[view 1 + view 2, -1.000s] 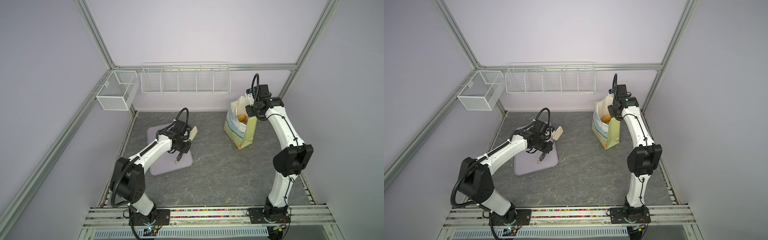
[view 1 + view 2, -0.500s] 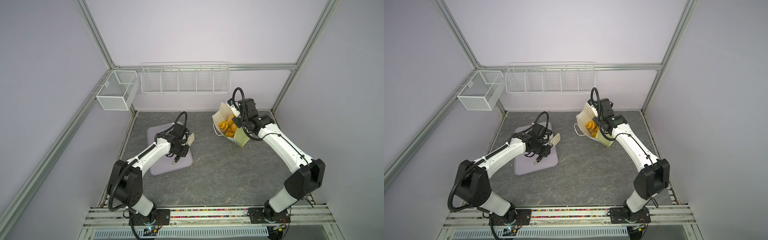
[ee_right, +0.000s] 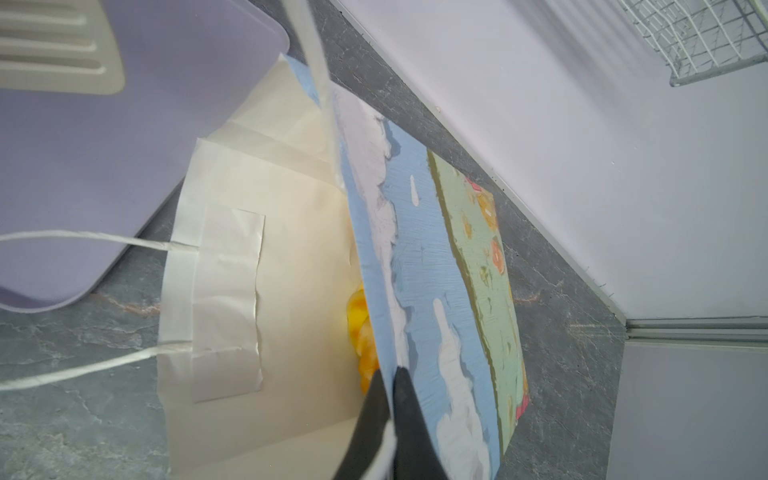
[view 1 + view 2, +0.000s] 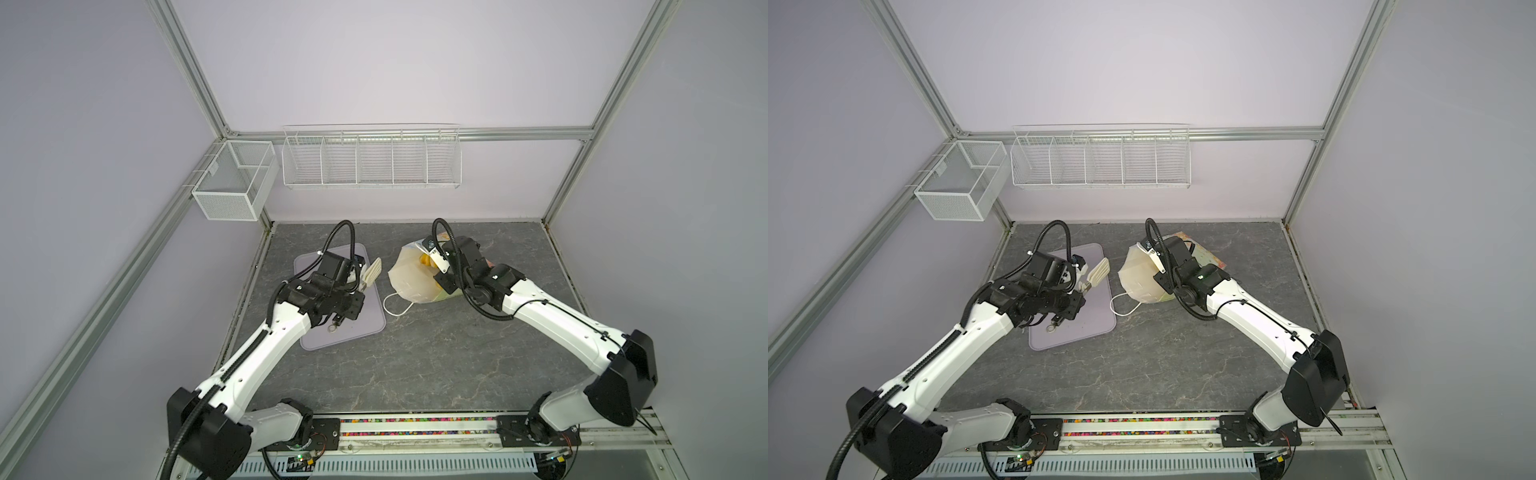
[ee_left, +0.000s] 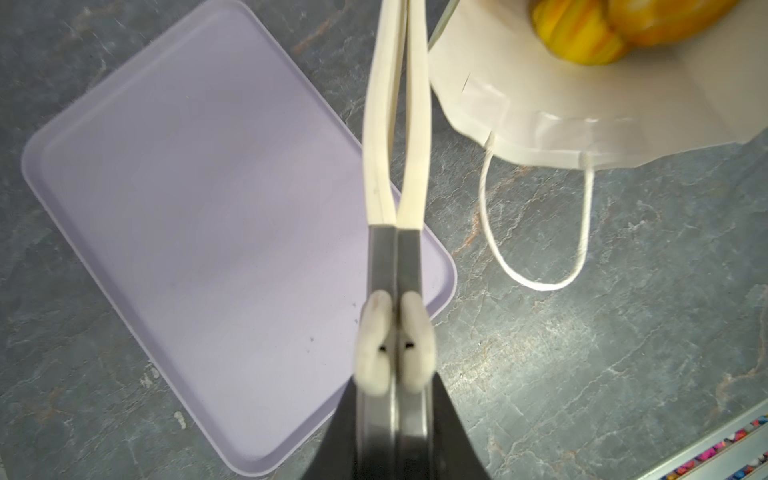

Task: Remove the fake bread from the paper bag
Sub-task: 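Tip the paper bag onto its side toward the tray with the right gripper, then insert the held tongs into the bag opening with the left gripper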

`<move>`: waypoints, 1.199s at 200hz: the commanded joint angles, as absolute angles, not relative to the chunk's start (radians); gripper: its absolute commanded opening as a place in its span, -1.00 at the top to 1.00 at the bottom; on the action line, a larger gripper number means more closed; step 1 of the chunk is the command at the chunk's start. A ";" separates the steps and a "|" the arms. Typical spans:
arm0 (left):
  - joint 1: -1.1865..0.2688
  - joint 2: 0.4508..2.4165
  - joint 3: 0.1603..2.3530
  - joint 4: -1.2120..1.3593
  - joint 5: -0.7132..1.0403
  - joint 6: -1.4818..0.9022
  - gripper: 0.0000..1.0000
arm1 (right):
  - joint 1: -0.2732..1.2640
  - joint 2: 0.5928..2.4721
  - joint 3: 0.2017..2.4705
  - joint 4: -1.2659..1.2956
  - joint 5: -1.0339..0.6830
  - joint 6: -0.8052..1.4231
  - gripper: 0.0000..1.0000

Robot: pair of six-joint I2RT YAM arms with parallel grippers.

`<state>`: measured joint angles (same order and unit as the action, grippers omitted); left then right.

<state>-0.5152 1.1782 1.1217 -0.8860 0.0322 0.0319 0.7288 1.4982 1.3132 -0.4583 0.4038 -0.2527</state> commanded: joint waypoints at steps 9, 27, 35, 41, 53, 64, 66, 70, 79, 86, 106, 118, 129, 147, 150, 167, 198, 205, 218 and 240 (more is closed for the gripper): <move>-0.530 1.057 1.091 -0.915 0.111 0.066 0.60 | 0.752 1.472 1.273 -0.405 0.392 -0.167 0.87; -0.595 1.007 1.071 -0.910 0.103 0.039 0.57 | 0.755 1.462 1.246 -0.397 0.396 -0.135 0.87; -0.632 0.995 1.063 -0.907 0.092 0.024 0.56 | 0.757 1.456 1.238 -0.392 0.397 -0.124 0.87; -0.658 0.988 1.054 -0.902 0.088 0.012 0.55 | 0.756 1.452 1.232 -0.388 0.394 -0.116 0.87; -0.704 0.985 1.034 -0.886 0.091 -0.014 0.52 | 0.757 1.441 1.220 -0.378 0.392 -0.103 0.87; -0.733 0.995 1.021 -0.874 0.095 -0.034 0.51 | 0.757 1.430 1.211 -0.368 0.387 -0.099 0.87; -0.737 0.998 1.018 -0.870 0.097 -0.037 0.51 | 0.758 1.428 1.209 -0.366 0.385 -0.097 0.87; -0.743 1.003 1.016 -0.866 0.099 -0.044 0.50 | 0.757 1.423 1.207 -0.363 0.382 -0.097 0.87; -0.751 1.021 1.011 -0.855 0.102 -0.056 0.50 | 0.756 1.412 1.199 -0.356 0.377 -0.092 0.87; -0.755 1.035 1.012 -0.846 0.106 -0.060 0.49 | 0.756 1.403 1.193 -0.351 0.374 -0.090 0.87; -0.759 1.078 1.019 -0.819 0.117 -0.069 0.46 | 0.758 1.385 1.181 -0.342 0.364 -0.081 0.87; -0.760 1.105 1.027 -0.807 0.121 -0.064 0.44 | 0.757 1.378 1.177 -0.339 0.354 -0.078 0.87; -0.764 1.130 1.036 -0.799 0.125 -0.057 0.42 | 0.757 1.375 1.172 -0.339 0.346 -0.075 0.87; -0.775 1.168 1.040 -0.778 0.126 -0.044 0.38 | 0.758 1.372 1.170 -0.343 0.337 -0.075 0.87; -0.778 1.177 1.041 -0.773 0.124 -0.040 0.38 | 0.757 1.372 1.169 -0.343 0.335 -0.076 0.87; -0.791 1.217 1.052 -0.757 0.117 -0.026 0.34 | 0.758 1.366 1.161 -0.339 0.332 -0.076 0.87; -0.805 1.275 1.072 -0.719 0.094 -0.001 0.25 | 0.757 1.344 1.146 -0.326 0.306 -0.089 0.87; -0.807 1.283 1.074 -0.710 0.089 0.008 0.23 | 0.757 1.338 1.143 -0.327 0.302 -0.093 0.87; -0.806 1.297 1.076 -0.694 0.078 0.020 0.18 | 0.758 1.330 1.140 -0.327 0.295 -0.097 0.87; -0.807 1.322 1.083 -0.683 0.066 0.038 0.11 | 0.756 1.317 1.134 -0.327 0.290 -0.100 0.87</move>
